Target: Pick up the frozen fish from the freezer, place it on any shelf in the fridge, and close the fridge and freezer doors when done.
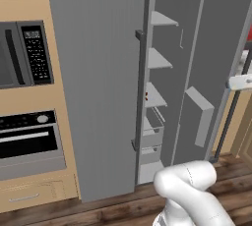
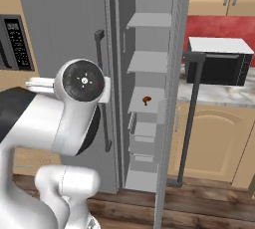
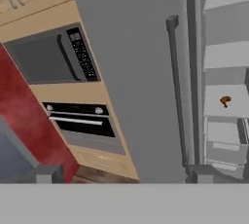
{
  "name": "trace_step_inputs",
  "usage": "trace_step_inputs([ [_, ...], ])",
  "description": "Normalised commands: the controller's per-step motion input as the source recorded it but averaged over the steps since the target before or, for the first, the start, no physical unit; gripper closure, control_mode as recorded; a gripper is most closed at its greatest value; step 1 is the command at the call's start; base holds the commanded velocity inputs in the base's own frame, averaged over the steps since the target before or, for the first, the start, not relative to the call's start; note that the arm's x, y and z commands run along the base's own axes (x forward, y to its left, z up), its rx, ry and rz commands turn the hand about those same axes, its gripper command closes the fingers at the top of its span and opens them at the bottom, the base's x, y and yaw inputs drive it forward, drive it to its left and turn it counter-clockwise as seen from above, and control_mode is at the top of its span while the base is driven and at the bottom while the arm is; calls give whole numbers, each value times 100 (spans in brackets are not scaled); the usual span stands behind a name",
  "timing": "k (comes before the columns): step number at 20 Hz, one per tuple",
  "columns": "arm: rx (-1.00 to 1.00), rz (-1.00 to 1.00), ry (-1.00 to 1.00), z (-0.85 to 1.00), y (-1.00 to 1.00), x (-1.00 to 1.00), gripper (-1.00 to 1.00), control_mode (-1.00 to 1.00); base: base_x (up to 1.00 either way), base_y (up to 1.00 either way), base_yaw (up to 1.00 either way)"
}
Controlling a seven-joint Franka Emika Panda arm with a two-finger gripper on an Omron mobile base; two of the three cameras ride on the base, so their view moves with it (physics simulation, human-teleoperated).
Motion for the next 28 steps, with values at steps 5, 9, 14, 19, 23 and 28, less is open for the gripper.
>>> trace_step_inputs([
  [5, 0, 0, -3, -4, -100, -100, -100, -100, 0, 0, 0],
  [9, 0, 0, 0, 0, -100, -64, -100, -100, 0, 0, 0],
  [14, 0, 18, -3, -3, -93, 14, -100, -100, 0, 0, 0],
  [19, 0, 21, -6, -44, -41, 57, -100, -100, 0, 0, 0],
  [23, 0, 13, -18, -72, -10, 72, -100, -100, 0, 0, 0],
  [28, 0, 8, -10, -24, -24, 84, -100, -100, 0, 0, 0],
])
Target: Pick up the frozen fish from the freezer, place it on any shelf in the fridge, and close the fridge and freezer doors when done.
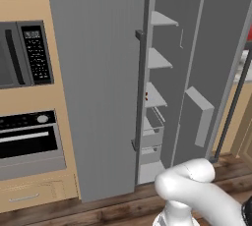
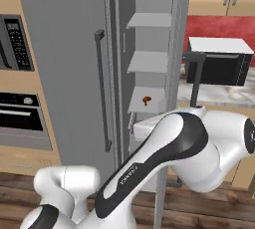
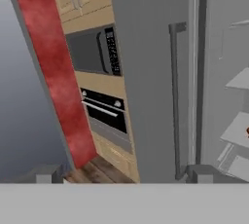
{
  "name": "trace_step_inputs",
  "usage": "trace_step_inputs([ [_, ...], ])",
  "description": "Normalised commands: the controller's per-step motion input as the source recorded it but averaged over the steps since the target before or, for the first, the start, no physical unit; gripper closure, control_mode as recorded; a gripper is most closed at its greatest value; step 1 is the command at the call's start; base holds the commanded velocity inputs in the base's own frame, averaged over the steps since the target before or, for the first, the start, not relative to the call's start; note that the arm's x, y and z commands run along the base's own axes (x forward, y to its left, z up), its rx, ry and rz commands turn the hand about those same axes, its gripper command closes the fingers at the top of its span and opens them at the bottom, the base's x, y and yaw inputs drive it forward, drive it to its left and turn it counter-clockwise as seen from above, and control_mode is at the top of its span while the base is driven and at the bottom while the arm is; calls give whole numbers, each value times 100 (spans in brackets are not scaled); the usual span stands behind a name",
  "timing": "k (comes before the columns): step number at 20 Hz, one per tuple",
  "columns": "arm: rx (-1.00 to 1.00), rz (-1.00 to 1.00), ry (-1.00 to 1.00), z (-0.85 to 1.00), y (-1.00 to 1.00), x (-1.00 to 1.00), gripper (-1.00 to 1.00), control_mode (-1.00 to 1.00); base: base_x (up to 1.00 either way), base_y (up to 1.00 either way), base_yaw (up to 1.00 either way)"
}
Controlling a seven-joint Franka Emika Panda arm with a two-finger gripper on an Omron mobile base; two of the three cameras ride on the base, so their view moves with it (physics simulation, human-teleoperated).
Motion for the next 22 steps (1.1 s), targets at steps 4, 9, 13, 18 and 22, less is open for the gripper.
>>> trace_step_inputs([
  [4, 0, 3, -5, -16, -58, 69, -100, -100, 0, 0, 0],
  [9, 0, 1, -10, -17, -83, 54, -100, -100, 0, 0, 0],
  [13, 0, 9, -4, -2, -74, 46, -100, -100, 0, 0, 0],
  [18, 0, 13, 0, -12, -29, 49, -100, -100, 0, 0, 0],
  [22, 0, 2, 0, -39, 0, 62, -100, -100, 0, 0, 0],
])
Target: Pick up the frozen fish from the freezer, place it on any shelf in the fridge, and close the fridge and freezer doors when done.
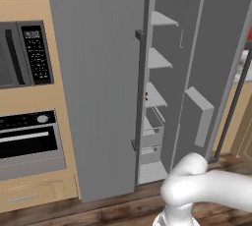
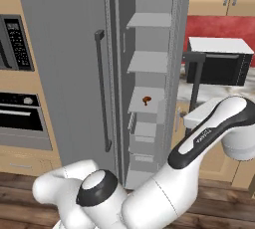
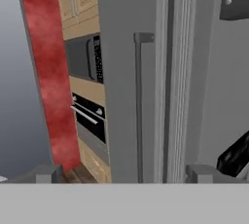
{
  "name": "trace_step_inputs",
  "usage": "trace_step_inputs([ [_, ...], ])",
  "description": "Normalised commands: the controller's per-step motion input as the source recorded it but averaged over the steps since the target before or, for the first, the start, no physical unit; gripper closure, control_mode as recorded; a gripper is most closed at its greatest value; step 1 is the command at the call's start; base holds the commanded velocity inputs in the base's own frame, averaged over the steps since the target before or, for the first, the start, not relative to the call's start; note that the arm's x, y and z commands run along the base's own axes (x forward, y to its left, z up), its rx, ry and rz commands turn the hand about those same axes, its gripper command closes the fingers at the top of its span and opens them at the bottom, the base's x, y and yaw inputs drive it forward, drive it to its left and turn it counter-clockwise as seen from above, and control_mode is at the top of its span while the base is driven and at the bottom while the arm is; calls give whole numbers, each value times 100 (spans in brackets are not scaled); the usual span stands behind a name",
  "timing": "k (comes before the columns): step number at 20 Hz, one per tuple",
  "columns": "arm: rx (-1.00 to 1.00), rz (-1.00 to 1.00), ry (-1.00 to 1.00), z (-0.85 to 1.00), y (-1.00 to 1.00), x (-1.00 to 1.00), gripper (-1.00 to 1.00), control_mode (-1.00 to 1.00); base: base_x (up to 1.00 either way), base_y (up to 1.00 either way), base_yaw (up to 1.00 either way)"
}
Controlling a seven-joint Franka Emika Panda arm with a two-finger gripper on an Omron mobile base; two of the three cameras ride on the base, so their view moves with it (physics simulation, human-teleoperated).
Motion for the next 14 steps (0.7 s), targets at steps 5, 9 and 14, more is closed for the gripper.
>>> trace_step_inputs([
  [5, 0, 0, 0, -35, -22, 77, -100, -100, 0, 0, 0],
  [9, -1, 0, 0, -30, -24, 71, -100, -100, 0, 0, 0],
  [14, 0, 0, 0, -22, -29, 76, -100, -100, 0, 0, 0],
])
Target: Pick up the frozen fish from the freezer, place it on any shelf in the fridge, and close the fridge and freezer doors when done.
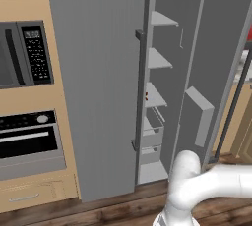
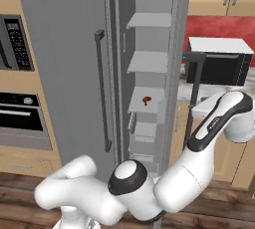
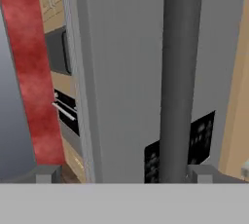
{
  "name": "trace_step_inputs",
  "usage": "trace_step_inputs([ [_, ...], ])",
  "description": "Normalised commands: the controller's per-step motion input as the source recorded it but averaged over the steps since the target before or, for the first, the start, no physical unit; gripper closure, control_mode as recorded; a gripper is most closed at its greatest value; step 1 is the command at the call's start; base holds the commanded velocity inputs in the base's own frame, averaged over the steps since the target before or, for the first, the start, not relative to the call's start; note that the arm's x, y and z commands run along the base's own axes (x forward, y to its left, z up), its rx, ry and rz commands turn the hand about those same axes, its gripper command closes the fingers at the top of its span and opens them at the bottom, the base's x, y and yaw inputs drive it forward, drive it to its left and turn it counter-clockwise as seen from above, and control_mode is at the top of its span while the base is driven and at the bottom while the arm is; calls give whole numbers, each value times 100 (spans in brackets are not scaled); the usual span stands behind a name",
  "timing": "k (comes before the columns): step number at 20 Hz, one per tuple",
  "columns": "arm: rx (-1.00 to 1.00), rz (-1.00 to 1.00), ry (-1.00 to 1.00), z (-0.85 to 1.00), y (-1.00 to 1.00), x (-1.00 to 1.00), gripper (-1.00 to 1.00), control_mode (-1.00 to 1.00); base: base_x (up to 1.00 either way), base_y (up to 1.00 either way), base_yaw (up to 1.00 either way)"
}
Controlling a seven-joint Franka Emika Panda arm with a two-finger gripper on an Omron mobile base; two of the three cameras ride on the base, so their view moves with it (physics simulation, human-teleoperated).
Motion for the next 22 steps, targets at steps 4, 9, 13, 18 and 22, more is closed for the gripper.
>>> trace_step_inputs([
  [4, 0, 0, 0, -4, -48, 57, -100, -100, 0, 0, 0],
  [9, 0, 0, 0, -3, -31, 46, -100, -100, 0, 0, 0],
  [13, 0, 0, 0, -4, -12, 46, -100, -100, 0, 0, 0],
  [18, 0, 0, 0, -5, 0, 15, -100, -100, 0, 0, 0],
  [22, 0, 0, 1, -8, 28, 0, -100, -100, 0, 0, 0],
])
